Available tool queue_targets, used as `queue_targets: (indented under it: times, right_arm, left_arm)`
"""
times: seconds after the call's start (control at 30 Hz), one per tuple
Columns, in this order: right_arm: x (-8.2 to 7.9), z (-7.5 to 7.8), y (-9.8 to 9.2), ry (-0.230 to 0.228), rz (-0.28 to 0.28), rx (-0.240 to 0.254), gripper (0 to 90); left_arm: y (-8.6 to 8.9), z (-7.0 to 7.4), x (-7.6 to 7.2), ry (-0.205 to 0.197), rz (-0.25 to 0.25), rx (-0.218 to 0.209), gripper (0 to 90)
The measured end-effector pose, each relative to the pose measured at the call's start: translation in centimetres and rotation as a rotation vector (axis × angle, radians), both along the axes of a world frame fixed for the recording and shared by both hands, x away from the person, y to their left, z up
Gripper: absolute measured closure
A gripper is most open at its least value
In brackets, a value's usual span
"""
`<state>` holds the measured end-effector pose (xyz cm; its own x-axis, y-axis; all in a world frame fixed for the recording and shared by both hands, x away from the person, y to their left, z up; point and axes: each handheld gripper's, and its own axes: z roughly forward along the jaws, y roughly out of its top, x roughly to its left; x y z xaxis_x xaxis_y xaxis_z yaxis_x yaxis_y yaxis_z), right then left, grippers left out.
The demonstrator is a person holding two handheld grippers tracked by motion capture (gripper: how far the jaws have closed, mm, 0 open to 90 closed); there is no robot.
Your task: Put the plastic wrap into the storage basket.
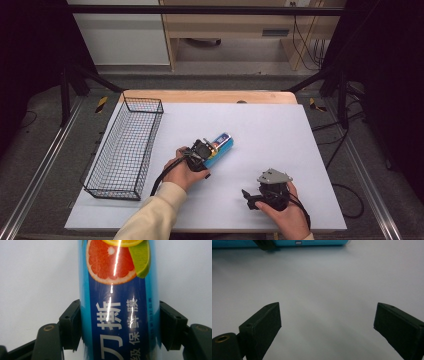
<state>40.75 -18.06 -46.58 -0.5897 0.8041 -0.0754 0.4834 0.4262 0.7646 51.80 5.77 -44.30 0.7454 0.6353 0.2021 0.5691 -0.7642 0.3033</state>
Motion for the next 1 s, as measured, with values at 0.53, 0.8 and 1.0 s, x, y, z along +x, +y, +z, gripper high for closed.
queue_targets:
  times: [0.53,0.8,1.0]
  right_arm:
    - [0.0,0.0,0.0,-0.005,0.002,0.000,7.9]
    - [0.0,0.1,0.0,-0.004,0.005,0.002,7.9]
    - [0.0,0.1,0.0,-0.010,0.007,0.002,7.9]
  left_arm:
    - [0.3,0.6,-0.3,-0.037,0.000,0.032,31.8]
    - [0.4,1.4,-0.6,-0.058,0.007,0.035,31.8]
    - [0.4,2.7,-0.9,-0.082,0.005,0.050,31.9]
